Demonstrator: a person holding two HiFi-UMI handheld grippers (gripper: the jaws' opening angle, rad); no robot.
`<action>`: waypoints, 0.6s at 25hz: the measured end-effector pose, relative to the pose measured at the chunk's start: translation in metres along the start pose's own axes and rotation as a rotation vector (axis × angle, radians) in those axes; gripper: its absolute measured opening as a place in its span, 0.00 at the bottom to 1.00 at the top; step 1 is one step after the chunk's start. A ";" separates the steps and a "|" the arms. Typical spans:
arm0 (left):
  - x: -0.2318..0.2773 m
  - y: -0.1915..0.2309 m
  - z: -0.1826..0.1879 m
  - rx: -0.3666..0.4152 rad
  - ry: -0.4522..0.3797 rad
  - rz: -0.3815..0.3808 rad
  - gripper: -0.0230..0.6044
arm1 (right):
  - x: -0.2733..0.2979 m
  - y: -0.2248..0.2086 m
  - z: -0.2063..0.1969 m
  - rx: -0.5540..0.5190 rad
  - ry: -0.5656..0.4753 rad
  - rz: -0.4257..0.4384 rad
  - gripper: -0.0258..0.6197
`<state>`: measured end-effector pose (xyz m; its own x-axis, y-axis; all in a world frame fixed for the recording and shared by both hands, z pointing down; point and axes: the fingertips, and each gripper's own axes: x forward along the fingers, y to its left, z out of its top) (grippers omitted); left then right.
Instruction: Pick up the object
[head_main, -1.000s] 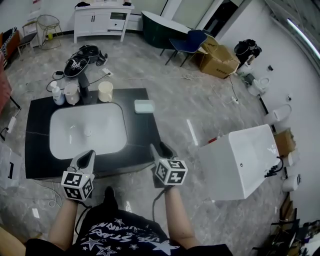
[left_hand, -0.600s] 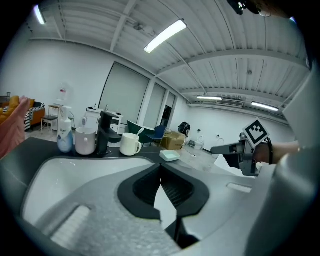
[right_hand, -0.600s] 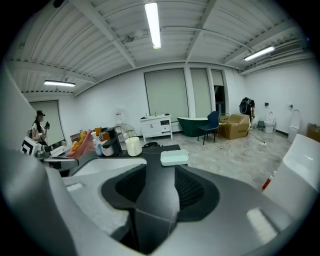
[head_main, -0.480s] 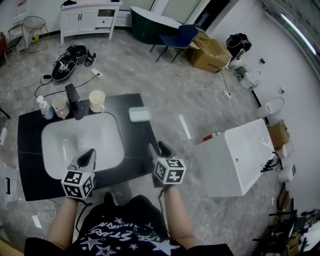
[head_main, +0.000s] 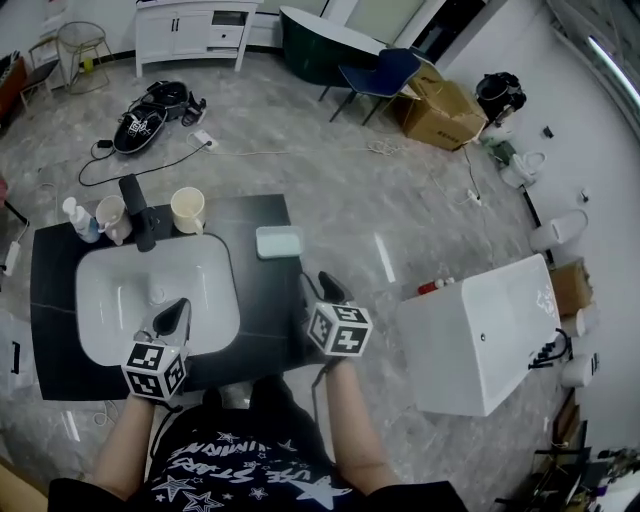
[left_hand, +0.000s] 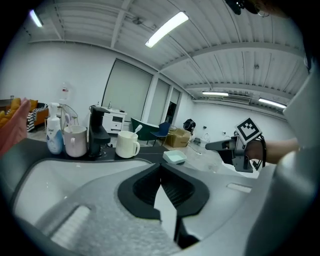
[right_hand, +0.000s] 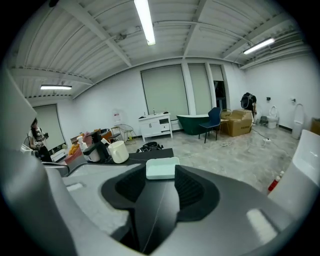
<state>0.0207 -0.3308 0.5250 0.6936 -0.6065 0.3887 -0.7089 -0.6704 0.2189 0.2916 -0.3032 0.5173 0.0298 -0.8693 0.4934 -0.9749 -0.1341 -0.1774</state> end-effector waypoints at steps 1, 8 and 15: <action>0.004 -0.001 0.001 -0.007 0.004 0.013 0.05 | 0.008 -0.004 0.004 -0.002 0.005 0.011 0.33; 0.033 -0.001 -0.001 -0.046 0.023 0.112 0.05 | 0.066 -0.028 0.015 -0.035 0.064 0.083 0.33; 0.054 -0.003 -0.003 -0.067 0.035 0.182 0.05 | 0.115 -0.051 0.004 -0.052 0.143 0.104 0.30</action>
<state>0.0604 -0.3601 0.5477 0.5491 -0.6992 0.4579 -0.8300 -0.5205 0.2006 0.3455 -0.3979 0.5797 -0.0996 -0.8001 0.5915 -0.9813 -0.0193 -0.1913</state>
